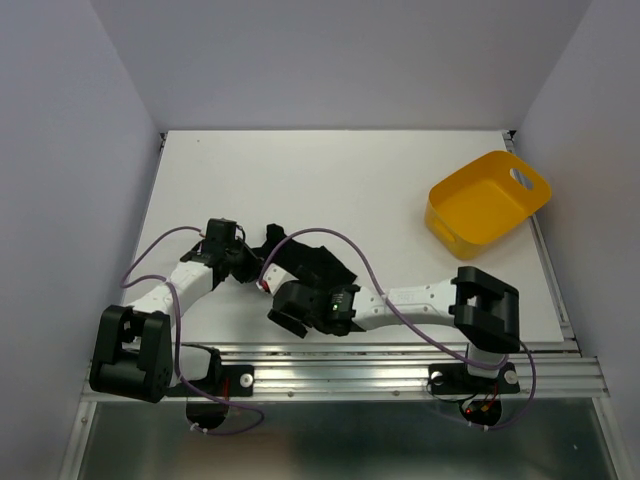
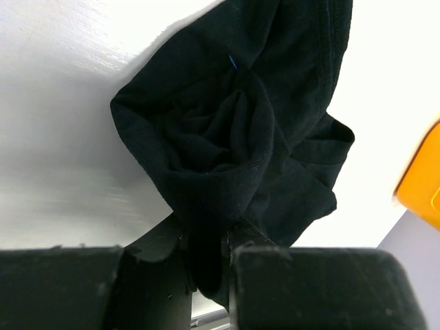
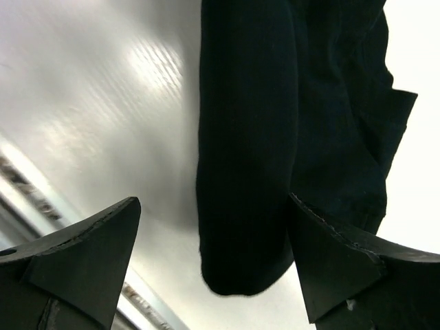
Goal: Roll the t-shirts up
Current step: Roll the T-shirt to the center of the board.
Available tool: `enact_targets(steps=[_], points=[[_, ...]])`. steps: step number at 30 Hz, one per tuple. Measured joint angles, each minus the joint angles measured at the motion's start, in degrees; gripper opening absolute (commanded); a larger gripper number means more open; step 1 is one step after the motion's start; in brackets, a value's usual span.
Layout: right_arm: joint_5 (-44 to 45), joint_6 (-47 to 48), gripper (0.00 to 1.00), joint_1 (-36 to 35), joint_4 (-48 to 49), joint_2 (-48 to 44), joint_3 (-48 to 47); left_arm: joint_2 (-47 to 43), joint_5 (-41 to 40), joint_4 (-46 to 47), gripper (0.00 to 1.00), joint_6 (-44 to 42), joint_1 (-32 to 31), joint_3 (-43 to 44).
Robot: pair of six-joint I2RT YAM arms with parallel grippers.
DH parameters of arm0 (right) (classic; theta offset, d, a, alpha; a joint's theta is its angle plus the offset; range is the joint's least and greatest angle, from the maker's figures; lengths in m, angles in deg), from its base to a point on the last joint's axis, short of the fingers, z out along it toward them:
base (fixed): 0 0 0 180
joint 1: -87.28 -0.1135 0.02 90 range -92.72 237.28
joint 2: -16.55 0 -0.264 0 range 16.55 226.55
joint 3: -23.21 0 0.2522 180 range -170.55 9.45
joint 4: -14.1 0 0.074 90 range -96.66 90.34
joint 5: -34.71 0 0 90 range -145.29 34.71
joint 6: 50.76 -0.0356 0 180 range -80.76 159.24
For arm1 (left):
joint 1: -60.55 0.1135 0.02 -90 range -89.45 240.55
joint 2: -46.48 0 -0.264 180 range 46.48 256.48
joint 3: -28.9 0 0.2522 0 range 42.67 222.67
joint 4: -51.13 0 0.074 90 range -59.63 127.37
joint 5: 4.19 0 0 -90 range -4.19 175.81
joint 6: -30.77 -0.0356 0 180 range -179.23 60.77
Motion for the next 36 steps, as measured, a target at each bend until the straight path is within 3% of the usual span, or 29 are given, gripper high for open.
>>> enact_targets(steps=[2, 6, 8, 9, 12, 13, 15, 16, 18, 19, 25, 33, 36], points=[[1.20, 0.70, 0.88, -0.04, -0.02, 1.42, 0.04, 0.00, -0.02, -0.07, 0.00, -0.02, 0.00, 0.00], [3.74, 1.70, 0.66, -0.02, 0.09, 2.89, 0.22, 0.00, -0.04, -0.22, 0.00, -0.15, 0.00, 0.09], [4.79, 2.12, 0.48, 0.02, 0.39, 2.89, 0.42, 0.00, -0.09, -0.57, 0.00, -0.24, 0.00, 0.33], [5.07, 2.27, 0.33, 0.00, 0.66, 2.89, 0.61, 0.00, -0.13, -0.68, 0.00, -0.28, 0.00, 0.42], [5.44, 2.38, 0.13, 0.00, 1.11, 2.89, 1.01, 0.00, -0.22, -0.94, 0.00, -0.33, 0.00, 0.50], [5.70, 2.29, 0.01, 0.00, 1.22, 2.89, 1.03, 0.00, -0.26, -1.01, 0.00, -0.44, 0.00, 0.57], [5.88, 2.23, 0.01, 0.00, 1.36, 2.89, 1.05, 0.00, -0.37, -1.03, 0.01, -0.66, 0.00, 0.63], [5.81, 1.86, 0.01, 0.00, 1.51, 2.89, 1.14, 0.00, -0.37, -1.03, 0.17, -0.79, 0.00, 0.66], [5.22, 1.33, 0.01, 0.11, 1.68, 2.86, 1.22, -0.09, -0.35, -1.07, 0.37, -1.42, 0.00, 0.72], [4.20, 0.90, 0.01, 0.50, 1.92, 2.78, 1.42, -0.17, -0.37, -1.22, 0.56, -1.86, 0.00, 0.81], [-8.02, -2.73, 0.01, 5.90, 2.38, -0.42, 3.04, -1.14, -0.46, -2.89, 0.83, -4.37, 0.00, 3.15], [-30.80, -8.37, 0.01, 16.98, 5.33, -2.05, 5.07, -5.64, -4.92, -6.47, 0.83, -7.82, 0.00, 6.38], [-38.07, -10.36, 0.01, 20.09, 6.67, -2.05, 5.92, -8.22, -6.23, -7.91, 0.70, -8.81, 0.00, 6.38]])
